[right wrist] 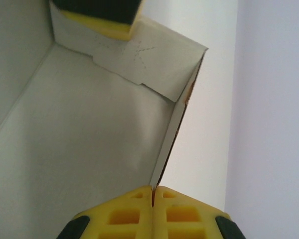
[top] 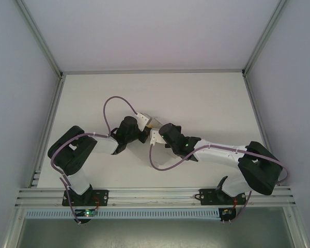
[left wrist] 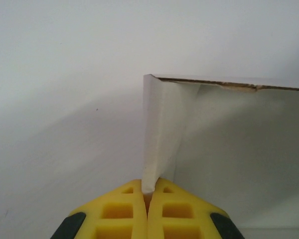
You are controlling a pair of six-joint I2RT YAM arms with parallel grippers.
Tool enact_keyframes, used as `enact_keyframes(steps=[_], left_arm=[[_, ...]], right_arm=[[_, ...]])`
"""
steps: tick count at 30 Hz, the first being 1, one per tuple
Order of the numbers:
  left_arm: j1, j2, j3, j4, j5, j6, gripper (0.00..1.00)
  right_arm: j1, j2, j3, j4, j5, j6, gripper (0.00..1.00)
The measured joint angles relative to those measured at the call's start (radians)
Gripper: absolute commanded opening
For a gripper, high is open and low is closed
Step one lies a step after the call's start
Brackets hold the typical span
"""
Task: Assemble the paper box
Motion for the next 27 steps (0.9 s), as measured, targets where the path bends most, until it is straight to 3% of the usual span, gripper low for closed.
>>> enact_keyframes(steps=[10,13,16,20,24,27], left_arm=[[-0.153,-0.049,-0.016,-0.031,-0.488,-0.196,0.0],[-0.172,-0.043,-0.016,-0.033,-0.551,-0.211,0.0],[-0.17,-0.017,-0.017,-0.002,-0.525,-0.214,0.0],[-0.119,0.035,-0.027,0.093,-0.388,-0.233,0.0],[-0.044,0.074,-0.096,0.286,-0.208,-0.26,0.13],[-0.011,0.102,-0.147,0.42,-0.137,-0.271,0.15]], right_arm=[[0.011,0.002,0.033,0.028,-0.008,0.047,0.0],[0.015,0.002,0.033,0.037,-0.015,0.058,0.0],[0.015,0.002,0.033,0.036,-0.021,0.074,0.0],[0.015,0.003,0.031,0.027,-0.038,0.084,0.0],[0.015,0.002,0.024,0.048,-0.059,0.084,0.0],[0.019,0.002,0.022,0.059,-0.078,0.083,0.0]])
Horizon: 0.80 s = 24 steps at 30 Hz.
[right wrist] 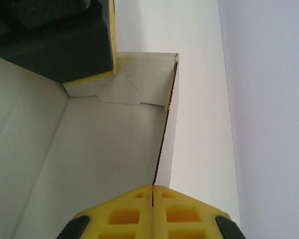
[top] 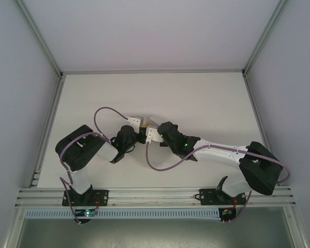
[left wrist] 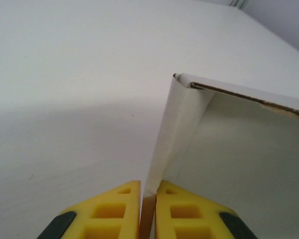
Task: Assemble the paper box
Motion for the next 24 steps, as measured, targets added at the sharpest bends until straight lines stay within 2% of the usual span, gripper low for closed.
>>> enact_keyframes(steps=[2,8,10,13,24], left_arm=[[0.01,0.004,-0.007,0.02,0.026,0.003,0.22],[0.022,0.004,-0.006,-0.002,0.039,0.014,0.23],[0.022,0.004,0.0,-0.023,0.036,0.028,0.29],[0.022,0.004,0.02,-0.077,0.035,0.045,0.32],[0.022,-0.023,0.06,-0.183,0.016,0.088,0.34]], right_arm=[[0.002,0.0,0.0,-0.001,-0.006,0.0,0.0],[0.009,0.0,-0.001,-0.005,-0.031,0.0,0.0],[0.009,0.0,-0.002,-0.005,-0.038,0.0,0.0],[0.009,0.0,-0.002,-0.006,-0.055,0.0,0.0],[0.009,0.002,-0.003,-0.01,-0.068,0.0,0.0]])
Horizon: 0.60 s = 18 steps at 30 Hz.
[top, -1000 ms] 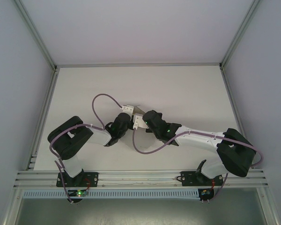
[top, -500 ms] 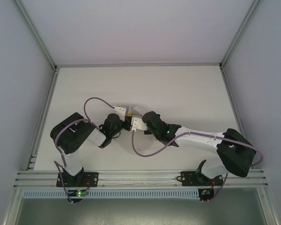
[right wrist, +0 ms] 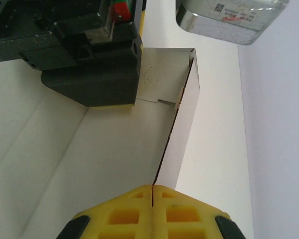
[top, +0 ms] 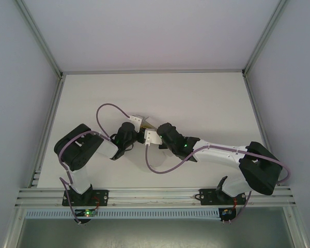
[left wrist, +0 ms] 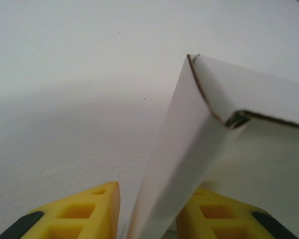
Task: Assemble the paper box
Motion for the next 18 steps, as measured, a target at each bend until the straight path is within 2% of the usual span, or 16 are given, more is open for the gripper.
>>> enact_keyframes(steps=[3,5,7,10,18], left_arm=[[0.0,-0.016,0.006,-0.026,-0.01,0.008,0.32],[0.0,-0.018,0.022,-0.045,-0.01,0.011,0.0],[-0.003,-0.018,0.034,-0.069,-0.009,0.025,0.0],[-0.018,-0.018,0.036,-0.076,-0.064,0.026,0.0],[-0.013,-0.018,0.034,-0.083,-0.325,-0.006,0.0]], right_arm=[[0.0,0.003,0.0,0.0,-0.003,0.0,0.0],[0.0,0.004,0.0,0.0,-0.002,0.001,0.0],[-0.002,0.004,0.0,0.014,0.008,0.005,0.0],[-0.002,0.005,0.0,0.025,0.014,0.015,0.0],[0.006,0.011,-0.014,-0.026,0.01,0.027,0.0]])
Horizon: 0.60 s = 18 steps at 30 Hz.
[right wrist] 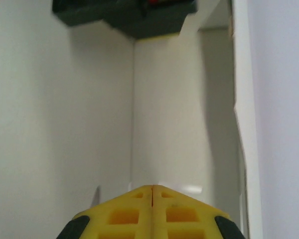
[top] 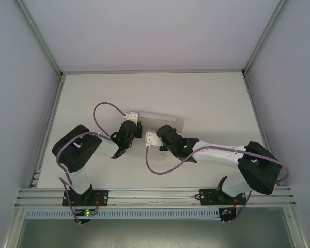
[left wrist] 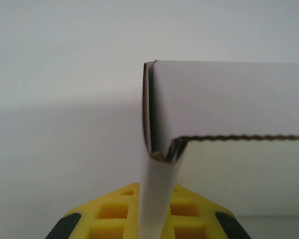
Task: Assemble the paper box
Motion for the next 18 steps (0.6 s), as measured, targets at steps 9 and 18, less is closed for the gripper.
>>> enact_keyframes(steps=[9,18], left_arm=[[-0.001,-0.031,-0.055,0.043,0.095,0.006,0.0],[-0.002,-0.262,0.06,-0.341,0.261,-0.076,0.0]], right_arm=[[-0.001,-0.014,-0.04,0.031,0.034,0.026,0.22],[-0.015,-0.269,-0.064,0.043,0.045,-0.023,0.55]])
